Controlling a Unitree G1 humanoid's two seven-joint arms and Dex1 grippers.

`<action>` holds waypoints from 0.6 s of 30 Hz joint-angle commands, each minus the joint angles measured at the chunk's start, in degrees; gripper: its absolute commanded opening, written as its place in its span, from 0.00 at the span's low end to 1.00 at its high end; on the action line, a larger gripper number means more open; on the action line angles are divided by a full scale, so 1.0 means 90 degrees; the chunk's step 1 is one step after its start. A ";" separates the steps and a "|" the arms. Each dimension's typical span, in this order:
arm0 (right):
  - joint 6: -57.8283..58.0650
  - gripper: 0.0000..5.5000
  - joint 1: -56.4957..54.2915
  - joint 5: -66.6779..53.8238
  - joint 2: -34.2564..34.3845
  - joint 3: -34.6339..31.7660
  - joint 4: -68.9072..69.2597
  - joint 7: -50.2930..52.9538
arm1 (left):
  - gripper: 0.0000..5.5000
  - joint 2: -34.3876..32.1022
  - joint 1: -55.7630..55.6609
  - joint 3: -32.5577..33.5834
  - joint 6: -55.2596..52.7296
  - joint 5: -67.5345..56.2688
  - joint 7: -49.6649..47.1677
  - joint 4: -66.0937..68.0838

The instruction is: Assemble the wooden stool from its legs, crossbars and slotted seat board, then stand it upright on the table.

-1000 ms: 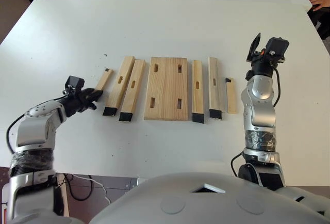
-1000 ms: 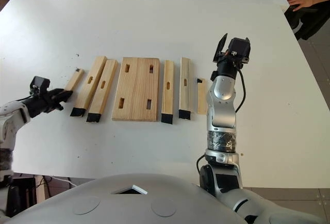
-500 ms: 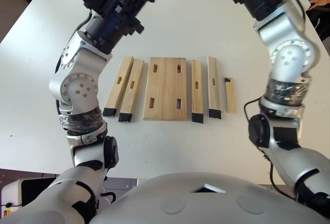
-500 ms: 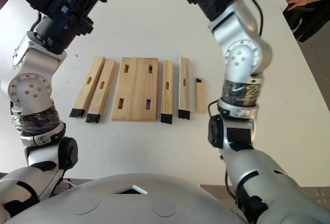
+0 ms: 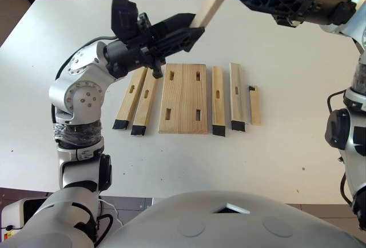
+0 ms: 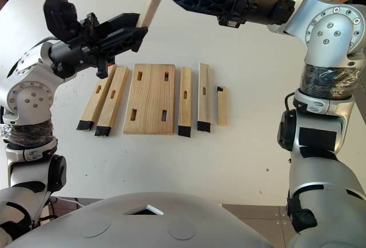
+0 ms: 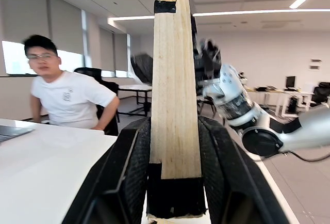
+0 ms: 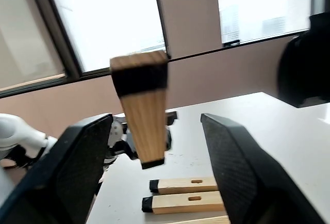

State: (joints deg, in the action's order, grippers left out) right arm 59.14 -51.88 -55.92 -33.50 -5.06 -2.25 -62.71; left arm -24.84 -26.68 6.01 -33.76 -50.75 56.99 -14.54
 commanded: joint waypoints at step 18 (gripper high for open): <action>0.0330 0.25 0.0279 -0.0444 0.0100 -0.0217 0.0590 0.0192 | 0.24 -0.0271 -0.0029 -0.0128 -0.0201 -0.0170 0.0220 -0.0229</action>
State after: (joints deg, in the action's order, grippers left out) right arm 61.38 -50.33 -59.48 -32.05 -6.84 2.28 -60.97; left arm -26.52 -25.99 4.18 -35.46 -51.74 58.72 -16.71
